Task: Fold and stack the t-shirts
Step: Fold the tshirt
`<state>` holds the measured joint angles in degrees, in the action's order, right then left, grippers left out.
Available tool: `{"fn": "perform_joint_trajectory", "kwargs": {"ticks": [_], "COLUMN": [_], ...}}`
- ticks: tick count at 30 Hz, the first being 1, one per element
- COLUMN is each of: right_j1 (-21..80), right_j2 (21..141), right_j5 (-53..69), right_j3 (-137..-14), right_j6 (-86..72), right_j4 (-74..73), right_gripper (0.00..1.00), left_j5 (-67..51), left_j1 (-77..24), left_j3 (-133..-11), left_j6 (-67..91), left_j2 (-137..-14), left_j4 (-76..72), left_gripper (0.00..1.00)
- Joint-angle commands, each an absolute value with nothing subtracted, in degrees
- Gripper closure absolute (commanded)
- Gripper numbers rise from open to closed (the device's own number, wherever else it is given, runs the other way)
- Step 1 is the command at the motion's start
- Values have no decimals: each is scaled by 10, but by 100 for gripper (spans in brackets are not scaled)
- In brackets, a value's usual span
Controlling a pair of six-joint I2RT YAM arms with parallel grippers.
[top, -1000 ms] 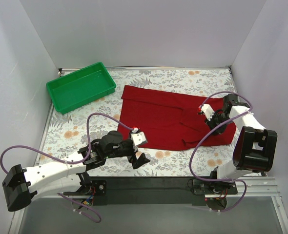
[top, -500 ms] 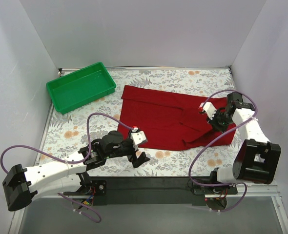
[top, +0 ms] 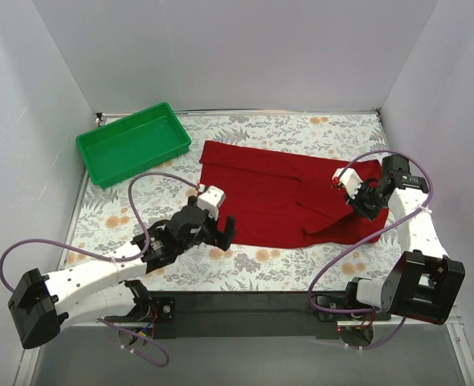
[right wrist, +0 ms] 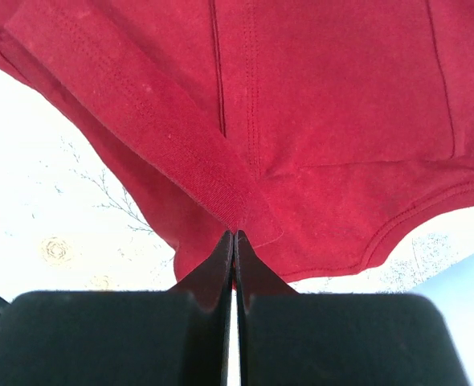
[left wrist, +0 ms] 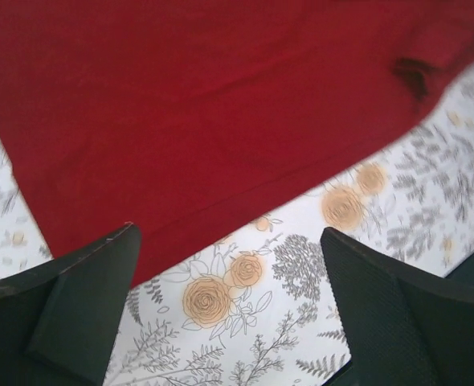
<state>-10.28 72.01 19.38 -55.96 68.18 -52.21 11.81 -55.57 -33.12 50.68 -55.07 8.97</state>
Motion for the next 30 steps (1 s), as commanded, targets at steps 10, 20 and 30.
{"fn": "perform_joint_trajectory", "kwargs": {"ticks": [10, 20, 30], "right_j1": [-156, -200, -216], "right_j2": [713, 706, 705], "right_j5": [261, 283, 297], "right_j3": [-561, -550, -548], "right_j6": [705, 740, 751], "right_j4": [-520, -523, -526], "right_gripper": [99, 99, 99], "left_j5": [154, 120, 129], "left_j1": [-343, -313, -313], "left_j3": [-360, -350, -334], "left_j6": [893, 994, 1024], "left_j2": [-589, -686, -711], "left_j4": [281, 323, 327], "left_gripper": [33, 51, 51]}}
